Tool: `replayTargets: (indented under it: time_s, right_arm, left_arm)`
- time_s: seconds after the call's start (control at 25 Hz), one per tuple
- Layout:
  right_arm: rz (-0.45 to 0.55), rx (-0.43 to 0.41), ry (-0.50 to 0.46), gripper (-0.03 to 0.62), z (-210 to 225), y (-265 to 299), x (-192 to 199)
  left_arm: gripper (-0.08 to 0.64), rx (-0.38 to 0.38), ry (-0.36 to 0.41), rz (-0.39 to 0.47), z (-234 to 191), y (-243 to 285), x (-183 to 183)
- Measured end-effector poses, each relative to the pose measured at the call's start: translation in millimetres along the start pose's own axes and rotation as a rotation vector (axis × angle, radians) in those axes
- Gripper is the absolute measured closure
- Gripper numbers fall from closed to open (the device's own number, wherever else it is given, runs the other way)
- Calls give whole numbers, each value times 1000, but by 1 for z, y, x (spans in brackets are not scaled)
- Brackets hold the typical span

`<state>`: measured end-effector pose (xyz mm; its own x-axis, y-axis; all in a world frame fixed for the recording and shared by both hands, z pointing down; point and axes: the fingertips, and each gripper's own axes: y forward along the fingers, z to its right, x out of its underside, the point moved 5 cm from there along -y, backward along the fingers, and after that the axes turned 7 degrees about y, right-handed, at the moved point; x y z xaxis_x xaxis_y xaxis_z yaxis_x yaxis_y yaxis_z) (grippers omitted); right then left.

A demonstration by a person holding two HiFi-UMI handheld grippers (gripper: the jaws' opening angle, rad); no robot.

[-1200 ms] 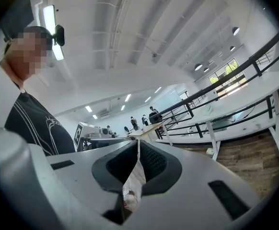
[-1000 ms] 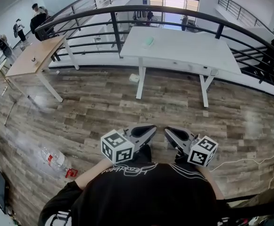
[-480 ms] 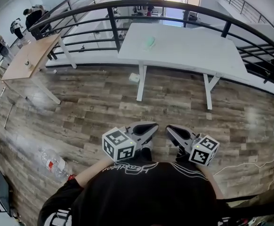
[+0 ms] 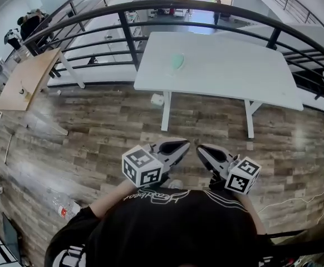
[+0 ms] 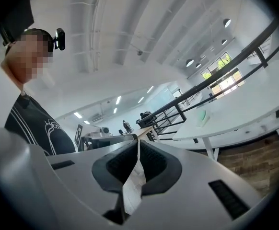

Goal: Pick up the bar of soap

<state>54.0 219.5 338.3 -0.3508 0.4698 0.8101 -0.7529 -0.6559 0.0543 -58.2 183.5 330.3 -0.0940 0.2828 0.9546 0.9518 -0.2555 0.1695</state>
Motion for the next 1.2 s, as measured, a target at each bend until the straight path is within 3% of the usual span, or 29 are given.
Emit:
replayTargets:
  time_s: [0.32, 0.6, 1.2]
  right_arm:
    - [-7, 46, 3, 572, 55, 59, -39]
    - [-28, 76, -11, 572, 74, 87, -48]
    - [-13, 66, -51, 572, 87, 98, -55]
  left_arm:
    - [552, 37, -18, -1, -88, 27, -21]
    - [552, 43, -29, 10, -127, 28, -25]
    - [552, 22, 7, -9, -140, 32, -24]
